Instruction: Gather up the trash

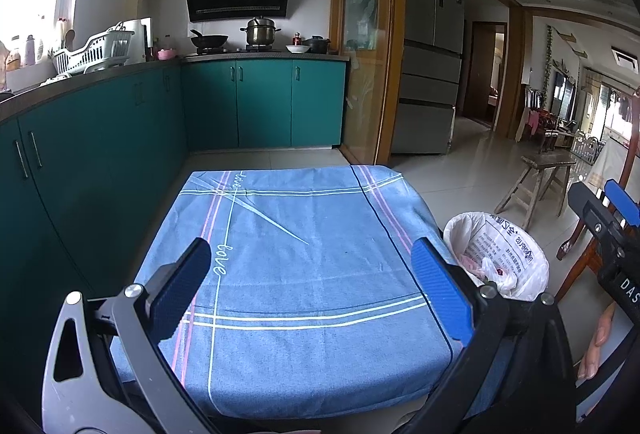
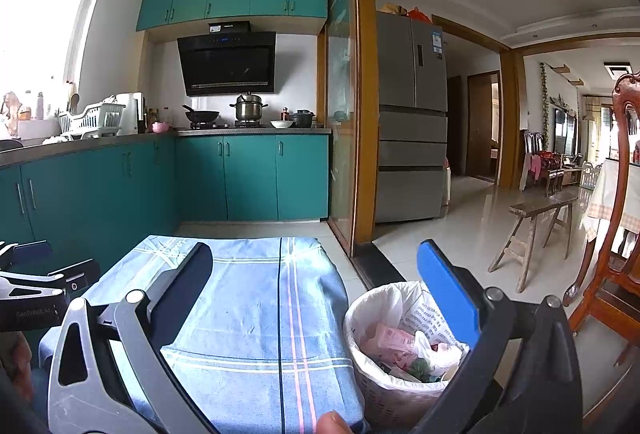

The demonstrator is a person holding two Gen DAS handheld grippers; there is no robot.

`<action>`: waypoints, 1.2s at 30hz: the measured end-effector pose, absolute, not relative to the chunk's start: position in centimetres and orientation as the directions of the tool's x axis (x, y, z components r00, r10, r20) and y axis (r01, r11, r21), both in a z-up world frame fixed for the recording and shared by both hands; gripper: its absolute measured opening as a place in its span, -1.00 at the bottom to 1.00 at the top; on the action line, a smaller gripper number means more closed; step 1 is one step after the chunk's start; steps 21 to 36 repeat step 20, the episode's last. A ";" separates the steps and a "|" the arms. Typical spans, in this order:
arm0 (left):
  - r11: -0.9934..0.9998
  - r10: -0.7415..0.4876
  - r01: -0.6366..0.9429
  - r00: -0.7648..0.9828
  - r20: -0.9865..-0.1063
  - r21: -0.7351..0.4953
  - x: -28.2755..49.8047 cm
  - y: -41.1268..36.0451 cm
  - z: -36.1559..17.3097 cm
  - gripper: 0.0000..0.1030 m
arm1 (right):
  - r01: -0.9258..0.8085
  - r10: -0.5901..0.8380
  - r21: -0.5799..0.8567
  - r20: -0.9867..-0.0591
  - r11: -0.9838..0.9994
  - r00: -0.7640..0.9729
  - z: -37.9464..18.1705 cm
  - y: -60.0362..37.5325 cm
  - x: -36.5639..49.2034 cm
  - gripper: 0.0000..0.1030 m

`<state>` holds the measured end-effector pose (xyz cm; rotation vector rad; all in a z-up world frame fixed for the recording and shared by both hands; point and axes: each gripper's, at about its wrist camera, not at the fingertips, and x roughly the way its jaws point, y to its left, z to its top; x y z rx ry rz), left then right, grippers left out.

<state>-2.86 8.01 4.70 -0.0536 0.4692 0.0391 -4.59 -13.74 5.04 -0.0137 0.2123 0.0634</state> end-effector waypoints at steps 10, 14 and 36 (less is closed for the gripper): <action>0.997 0.074 -0.083 0.888 -0.454 0.000 -2.6 7.6 4.3 0.94 | -0.051 0.050 0.002 -0.231 0.999 0.972 4.6 -14.2 -4.2 0.94; 0.997 0.073 -0.081 0.888 -0.454 0.003 -2.5 7.5 4.3 0.94 | -0.053 0.054 0.010 -0.249 0.999 0.967 4.3 -14.1 -3.8 0.94; 0.997 0.066 -0.073 0.883 -0.464 0.004 -2.1 7.1 4.1 0.94 | -0.054 0.056 0.014 -0.258 0.998 0.964 3.8 -14.3 -3.6 0.94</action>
